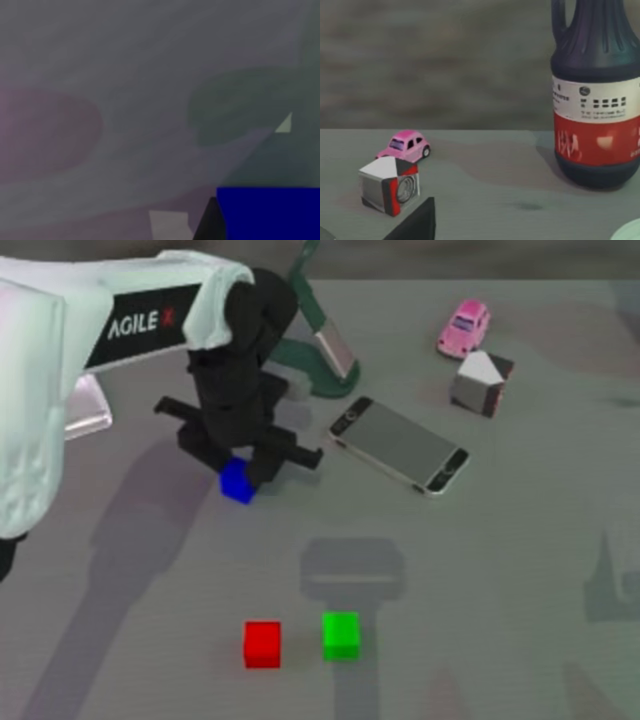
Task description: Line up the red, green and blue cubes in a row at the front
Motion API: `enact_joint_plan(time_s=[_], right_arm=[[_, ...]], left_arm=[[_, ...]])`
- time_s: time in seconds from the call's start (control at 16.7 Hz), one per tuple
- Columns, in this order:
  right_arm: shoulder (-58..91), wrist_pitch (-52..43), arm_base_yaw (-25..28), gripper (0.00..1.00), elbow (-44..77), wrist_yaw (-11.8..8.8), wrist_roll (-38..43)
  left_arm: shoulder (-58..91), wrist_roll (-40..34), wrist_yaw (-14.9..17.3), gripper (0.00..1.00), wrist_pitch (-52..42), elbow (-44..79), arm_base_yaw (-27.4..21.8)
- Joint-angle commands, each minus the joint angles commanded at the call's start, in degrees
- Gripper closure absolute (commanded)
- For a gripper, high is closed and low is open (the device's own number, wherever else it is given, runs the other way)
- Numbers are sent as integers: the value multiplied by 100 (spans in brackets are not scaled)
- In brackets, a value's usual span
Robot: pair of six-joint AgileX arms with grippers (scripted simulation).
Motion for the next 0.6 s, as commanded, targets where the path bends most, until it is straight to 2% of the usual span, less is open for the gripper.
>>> enact_joint_plan(time_s=[0.36,0.6], right_arm=[[0,0,0,0,0,0,0],[0,0,0,0,0,0,0]], left_arm=[[-273,-7,-2,100,-1110,786,82],[-343,-13,-1,100,-1262,915,104]])
